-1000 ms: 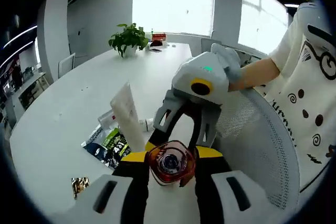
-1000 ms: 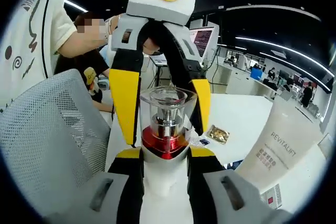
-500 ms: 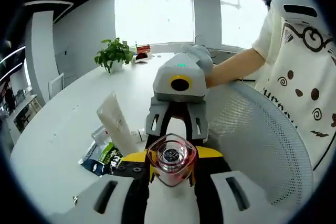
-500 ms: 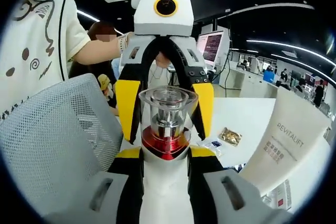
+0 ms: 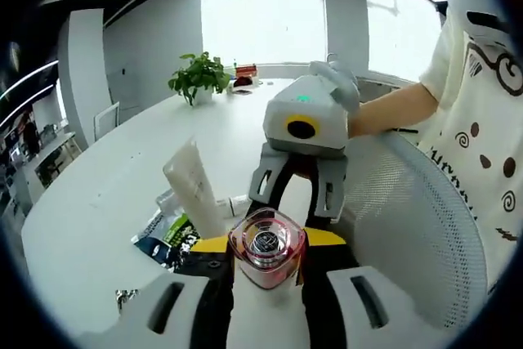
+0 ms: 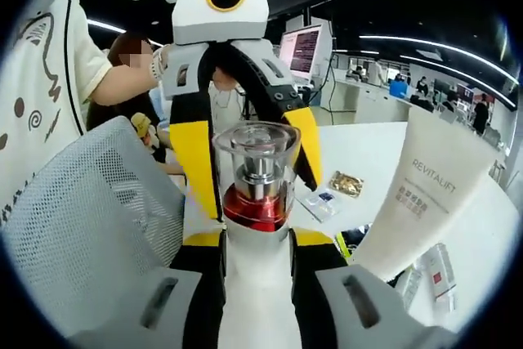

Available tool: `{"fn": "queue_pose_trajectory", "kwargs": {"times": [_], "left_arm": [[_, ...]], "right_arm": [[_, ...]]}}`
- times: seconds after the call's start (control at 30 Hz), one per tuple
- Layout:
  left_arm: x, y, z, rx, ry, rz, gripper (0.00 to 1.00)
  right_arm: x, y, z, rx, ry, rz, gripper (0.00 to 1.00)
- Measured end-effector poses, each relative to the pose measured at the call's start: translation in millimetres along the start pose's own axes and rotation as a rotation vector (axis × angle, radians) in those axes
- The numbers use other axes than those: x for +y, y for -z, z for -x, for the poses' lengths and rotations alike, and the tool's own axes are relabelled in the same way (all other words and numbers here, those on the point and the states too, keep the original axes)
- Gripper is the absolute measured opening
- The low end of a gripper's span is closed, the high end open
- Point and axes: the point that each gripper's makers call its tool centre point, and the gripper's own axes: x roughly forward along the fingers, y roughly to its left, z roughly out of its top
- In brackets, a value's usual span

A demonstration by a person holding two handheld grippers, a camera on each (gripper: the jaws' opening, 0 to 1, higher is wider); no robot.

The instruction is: Arrange the skincare products in the storage area until every visible bottle or jar stands upright without overlapping.

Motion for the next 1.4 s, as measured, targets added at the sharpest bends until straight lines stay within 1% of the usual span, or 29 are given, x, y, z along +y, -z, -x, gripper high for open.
{"fn": "queue_pose_trajectory", "kwargs": {"times": [0.03,0.07,0.1,0.17,0.2,0.27,0.33,0.37,0.43,0.47,0.53,0.63,0.77,0.83,0.9,0.93,0.97,1.03,1.1,1.13,1.17,1.2,1.23,1.3,1.33,1.4], "left_arm": [[2.1,-0.6,-0.6,0.001,-0.024,0.01,0.27],[4.7,-0.8,-0.5,0.001,-0.043,0.021,0.27],[6.6,-0.8,-0.6,0.001,-0.058,0.03,0.27],[7.4,-2.0,-2.5,-0.002,-0.085,0.045,0.27],[9.9,-1.5,-1.6,-0.002,-0.103,0.058,0.27],[12.3,-0.8,-0.5,-0.003,-0.12,0.065,0.27],[10.3,-1.5,-2.5,-0.008,-0.127,0.058,0.27],[11.1,-1.7,-2.8,-0.008,-0.143,0.073,0.27],[16.7,0.3,-1.1,-0.002,-0.186,0.112,0.27],[16.5,0.6,-1.0,-0.003,-0.188,0.124,0.27],[17.9,1.0,-0.5,-0.006,-0.205,0.126,0.27],[18.4,1.6,-0.2,-0.021,-0.196,0.109,0.28],[16.5,0.4,-1.3,-0.039,-0.169,0.088,0.28],[14.6,1.4,-0.6,-0.034,-0.145,0.035,0.28],[11.4,1.5,0.3,-0.048,-0.112,-0.01,0.28],[9.4,2.2,0.9,-0.047,-0.103,-0.02,0.28],[6.9,1.0,2.3,-0.05,-0.101,-0.017,0.28],[7.0,1.5,1.1,-0.05,-0.087,0.022,0.29],[5.2,-1.7,-0.7,-0.066,-0.068,-0.02,0.29],[0.4,-5.1,-2.6,-0.081,-0.046,-0.067,0.28],[-2.1,-6.0,-3.8,-0.086,-0.037,-0.088,0.28],[-2.4,-5.4,-4.4,-0.083,-0.039,-0.059,0.28],[-3.6,-6.5,-5.4,-0.089,-0.031,-0.063,0.28],[-4.6,-8.1,-7.6,-0.101,-0.019,-0.061,0.28],[-4.9,-9.1,-9.4,-0.108,-0.015,-0.075,0.28],[-4.9,-10.6,-11.8,-0.112,-0.022,-0.074,0.28]], "right_arm": [[-2.6,3.3,1.3,0.016,0.026,-0.006,0.29],[-3.0,4.4,1.6,0.021,0.035,-0.01,0.29],[-5.5,5.3,1.8,0.023,0.061,-0.027,0.3],[-4.1,5.1,0.6,0.027,0.065,-0.035,0.31],[-6.0,5.4,0.0,0.032,0.084,-0.036,0.32],[-5.6,5.2,-2.4,0.043,0.101,-0.039,0.33],[-8.5,4.3,-4.1,0.042,0.115,-0.043,0.33],[-9.7,4.2,-4.8,0.043,0.119,-0.046,0.33],[-15.1,3.7,-5.5,0.045,0.154,-0.042,0.3],[-17.1,3.0,-5.8,0.048,0.165,-0.035,0.29],[-17.4,2.7,-5.1,0.047,0.159,-0.046,0.28],[-17.8,3.5,-5.2,0.043,0.153,-0.033,0.28],[-18.5,3.5,-5.2,0.037,0.118,-0.025,0.27],[-17.3,3.8,-5.1,0.036,0.097,-0.011,0.27],[-15.9,4.4,-4.4,0.032,0.07,0.001,0.26],[-15.0,4.2,-4.6,0.031,0.059,0.008,0.26],[-14.3,4.3,-4.1,0.029,0.046,0.017,0.26],[-12.1,4.2,-3.8,0.028,0.02,0.027,0.26],[-9.5,4.6,-2.7,0.027,-0.011,0.043,0.26],[-9.3,4.9,-2.3,0.027,-0.019,0.046,0.26],[-8.2,5.3,-1.3,0.026,-0.031,0.052,0.26],[-7.2,5.5,0.1,0.023,-0.044,0.056,0.26],[-6.5,6.1,1.7,0.022,-0.06,0.063,0.26],[-6.0,6.7,3.0,0.024,-0.07,0.072,0.26],[-5.5,7.5,4.4,0.026,-0.078,0.073,0.26],[-5.6,8.2,6.5,0.028,-0.081,0.074,0.26]]}}
